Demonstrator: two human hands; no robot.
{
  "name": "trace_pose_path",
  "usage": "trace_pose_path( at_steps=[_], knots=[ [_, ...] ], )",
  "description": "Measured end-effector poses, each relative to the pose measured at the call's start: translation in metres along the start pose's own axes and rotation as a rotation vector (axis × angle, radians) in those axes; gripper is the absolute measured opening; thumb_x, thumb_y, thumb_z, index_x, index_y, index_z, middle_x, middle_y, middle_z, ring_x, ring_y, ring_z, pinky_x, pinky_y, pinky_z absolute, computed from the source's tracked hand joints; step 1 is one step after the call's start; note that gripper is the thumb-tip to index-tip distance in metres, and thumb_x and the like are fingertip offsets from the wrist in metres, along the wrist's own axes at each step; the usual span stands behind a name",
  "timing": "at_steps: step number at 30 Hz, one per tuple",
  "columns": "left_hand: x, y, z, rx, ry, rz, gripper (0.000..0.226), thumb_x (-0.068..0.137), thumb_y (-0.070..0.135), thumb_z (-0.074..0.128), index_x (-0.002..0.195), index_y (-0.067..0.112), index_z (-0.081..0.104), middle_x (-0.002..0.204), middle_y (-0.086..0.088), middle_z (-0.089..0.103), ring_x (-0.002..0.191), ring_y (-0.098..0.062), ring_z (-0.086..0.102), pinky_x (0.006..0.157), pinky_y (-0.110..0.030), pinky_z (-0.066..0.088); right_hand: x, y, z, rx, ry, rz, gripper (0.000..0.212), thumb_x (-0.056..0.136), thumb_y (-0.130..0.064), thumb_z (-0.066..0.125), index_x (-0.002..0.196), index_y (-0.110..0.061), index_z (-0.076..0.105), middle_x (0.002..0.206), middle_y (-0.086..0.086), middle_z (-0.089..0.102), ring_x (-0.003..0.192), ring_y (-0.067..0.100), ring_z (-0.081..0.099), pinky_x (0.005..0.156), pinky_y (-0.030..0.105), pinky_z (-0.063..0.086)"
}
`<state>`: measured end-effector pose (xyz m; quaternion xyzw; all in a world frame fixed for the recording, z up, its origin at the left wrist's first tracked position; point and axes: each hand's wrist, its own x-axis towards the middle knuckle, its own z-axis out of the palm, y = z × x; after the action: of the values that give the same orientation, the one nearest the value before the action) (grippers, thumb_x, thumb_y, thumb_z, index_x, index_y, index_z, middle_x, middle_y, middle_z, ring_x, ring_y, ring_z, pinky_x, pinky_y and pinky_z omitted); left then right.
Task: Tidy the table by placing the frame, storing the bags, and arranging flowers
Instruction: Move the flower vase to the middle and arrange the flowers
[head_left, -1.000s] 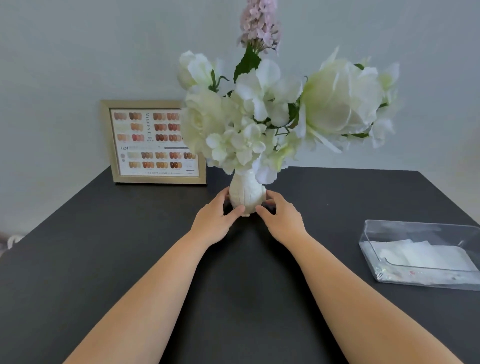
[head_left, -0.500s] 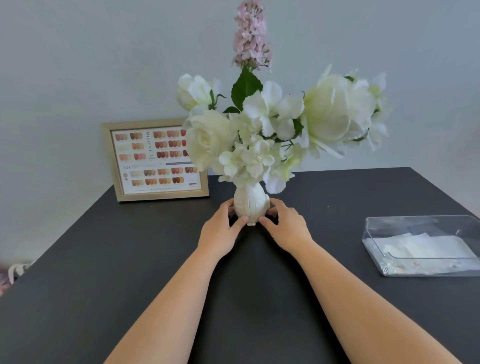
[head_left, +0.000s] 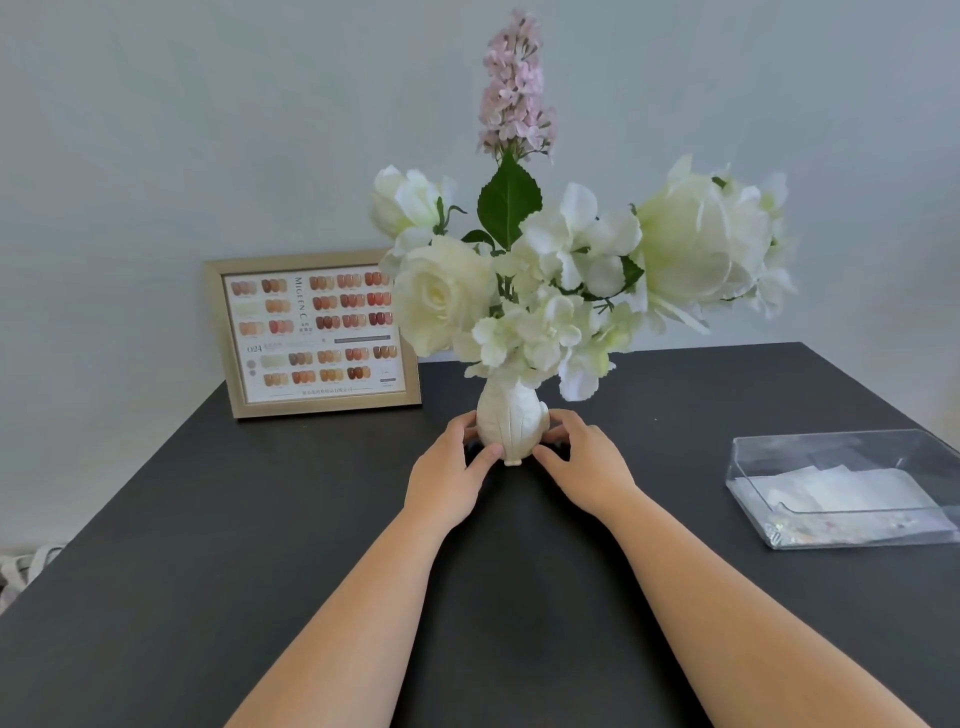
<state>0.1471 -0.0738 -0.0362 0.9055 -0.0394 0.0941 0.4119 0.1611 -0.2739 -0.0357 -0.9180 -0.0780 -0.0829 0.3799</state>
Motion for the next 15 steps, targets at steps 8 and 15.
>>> trace_pose_path(
  at_steps=[8, 15],
  knots=[
    [-0.001, 0.003, -0.008, -0.242, 0.044, -0.038, 0.059, 0.092, 0.047, 0.061, 0.145, 0.033, 0.039, 0.144, 0.015, 0.048, 0.124, -0.006, 0.050, 0.098, -0.028, 0.041, -0.016, 0.001, -0.004, 0.140, 0.147, 0.033, 0.056, 0.085, -0.041, 0.063, 0.136, -0.037, 0.041, 0.118, -0.016, 0.050, 0.105, 0.006, 0.050, 0.085, 0.024, 0.041],
    [0.004, 0.016, -0.004, -0.395, -0.002, -0.018, 0.049, 0.089, 0.022, 0.071, 0.131, 0.037, 0.051, 0.129, 0.016, 0.060, 0.109, -0.001, 0.063, 0.095, -0.025, 0.051, -0.007, -0.012, 0.003, 0.127, 0.082, 0.047, 0.054, 0.080, -0.048, 0.064, 0.130, -0.041, 0.045, 0.109, -0.020, 0.057, 0.101, 0.003, 0.054, 0.085, 0.031, 0.049]
  ],
)
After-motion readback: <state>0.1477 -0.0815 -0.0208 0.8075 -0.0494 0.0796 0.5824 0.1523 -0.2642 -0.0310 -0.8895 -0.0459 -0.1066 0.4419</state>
